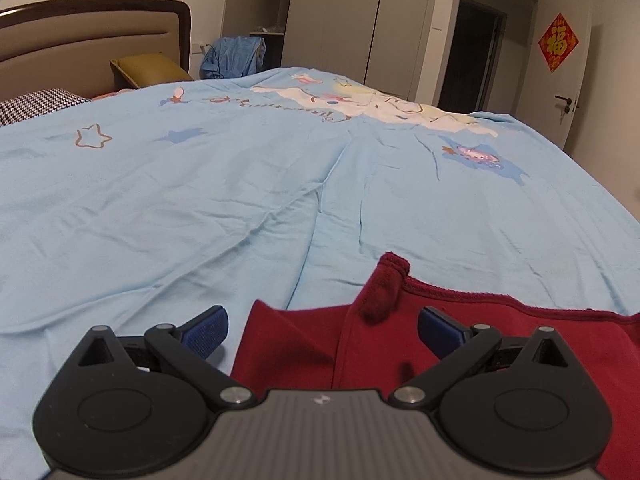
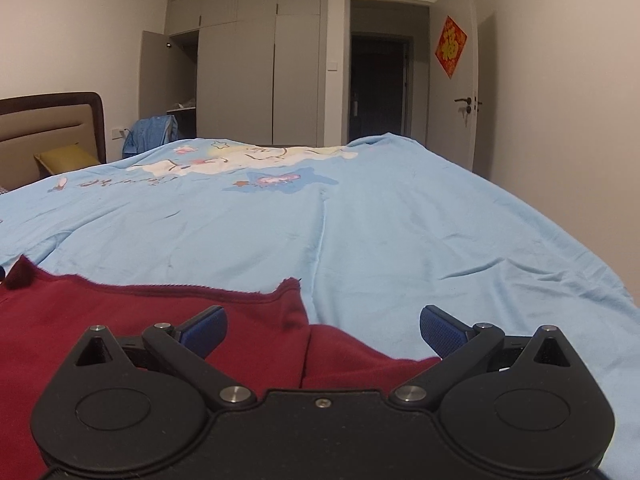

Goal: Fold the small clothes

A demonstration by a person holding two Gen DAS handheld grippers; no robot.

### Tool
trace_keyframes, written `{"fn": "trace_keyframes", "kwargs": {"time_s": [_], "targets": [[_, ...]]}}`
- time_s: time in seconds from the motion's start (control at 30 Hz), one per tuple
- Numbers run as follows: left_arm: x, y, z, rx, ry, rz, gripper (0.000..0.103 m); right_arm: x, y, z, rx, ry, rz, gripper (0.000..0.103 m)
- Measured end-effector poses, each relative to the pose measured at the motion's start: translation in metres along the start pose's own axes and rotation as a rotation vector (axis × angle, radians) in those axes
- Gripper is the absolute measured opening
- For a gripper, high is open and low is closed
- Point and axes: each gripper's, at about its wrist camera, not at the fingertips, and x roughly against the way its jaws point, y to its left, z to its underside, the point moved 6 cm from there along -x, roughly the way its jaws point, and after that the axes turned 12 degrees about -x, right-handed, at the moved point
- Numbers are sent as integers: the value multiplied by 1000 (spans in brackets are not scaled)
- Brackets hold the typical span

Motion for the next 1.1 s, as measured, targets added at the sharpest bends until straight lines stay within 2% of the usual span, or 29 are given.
{"fn": "trace_keyframes", "kwargs": {"time_s": [0.2,0.53,0.7,1.1], "targets": [[40,-4,13,-42,-26,6,103,32,4,22,61,-2,9,102],[88,-12,51,-40,-44,15,103,67,-3,53,86,-20,73,102],[101,-13,70,-29,-49,3,103,71,-14,66,73,-2,138,102],[100,4,105,82,23,-10,103,68,-19,86,65,23,169,102]]}}
